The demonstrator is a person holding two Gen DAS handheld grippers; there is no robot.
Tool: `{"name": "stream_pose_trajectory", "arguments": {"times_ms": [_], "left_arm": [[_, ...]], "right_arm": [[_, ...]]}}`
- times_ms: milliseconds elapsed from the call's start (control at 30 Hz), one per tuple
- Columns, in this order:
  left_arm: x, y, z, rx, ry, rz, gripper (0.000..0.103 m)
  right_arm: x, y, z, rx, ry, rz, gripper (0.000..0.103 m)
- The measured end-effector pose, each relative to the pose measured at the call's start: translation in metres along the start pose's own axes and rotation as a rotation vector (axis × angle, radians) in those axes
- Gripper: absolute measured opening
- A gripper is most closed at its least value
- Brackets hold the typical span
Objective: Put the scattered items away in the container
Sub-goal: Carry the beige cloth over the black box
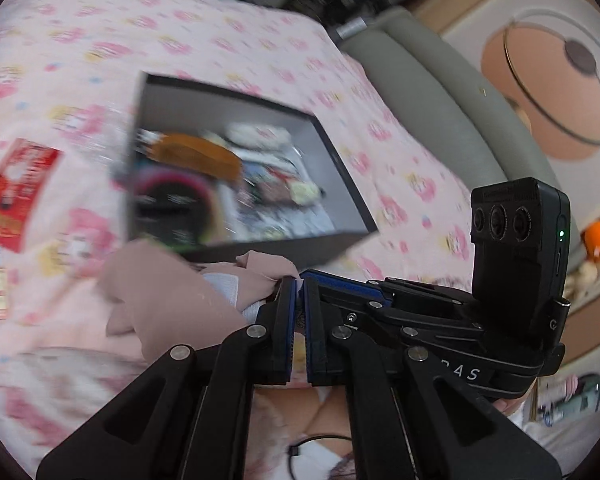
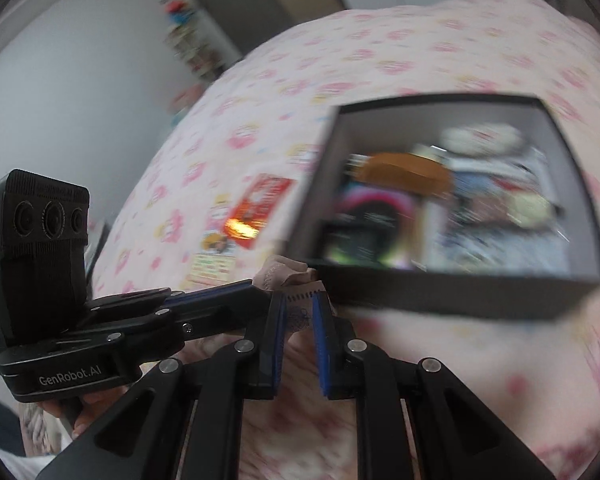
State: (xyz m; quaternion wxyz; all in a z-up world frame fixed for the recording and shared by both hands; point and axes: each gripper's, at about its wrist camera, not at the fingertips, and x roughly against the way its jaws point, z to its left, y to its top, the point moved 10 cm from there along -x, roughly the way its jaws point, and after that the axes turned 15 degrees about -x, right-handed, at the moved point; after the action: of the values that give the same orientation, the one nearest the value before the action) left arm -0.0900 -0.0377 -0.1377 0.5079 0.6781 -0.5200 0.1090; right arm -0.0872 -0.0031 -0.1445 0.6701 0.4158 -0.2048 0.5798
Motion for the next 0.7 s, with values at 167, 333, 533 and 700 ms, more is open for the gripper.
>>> {"name": "stream_pose_trajectory", "arguments": {"times_ms": [167,333,533,700], "left_arm": [[-0.047,-0.007,-0.043,-0.027,-0.088,0.072,0.0],[-0.086,-0.01,-0.053,-0.032,-0.09,0.127,0.005],[-0.098,-0.028,0.0,0.021,0.117,0.234,0.031],[-0.057,-0.026,0.042,0.075,0.221,0.151,0.046]], "right_arm": [[0.026,-0.009,-0.06,-0.081,-0.041,-0.018,0.013],[0.036,-0.01,-0.107,-0.182,-0.054,-0.038,0.013],[0.013,-0.013,-0.141,-0.238,-0.147,-0.013,0.021],[0.005,-0.009,-0.151,-0.271,-0.169,-0.024,0.041]]}}
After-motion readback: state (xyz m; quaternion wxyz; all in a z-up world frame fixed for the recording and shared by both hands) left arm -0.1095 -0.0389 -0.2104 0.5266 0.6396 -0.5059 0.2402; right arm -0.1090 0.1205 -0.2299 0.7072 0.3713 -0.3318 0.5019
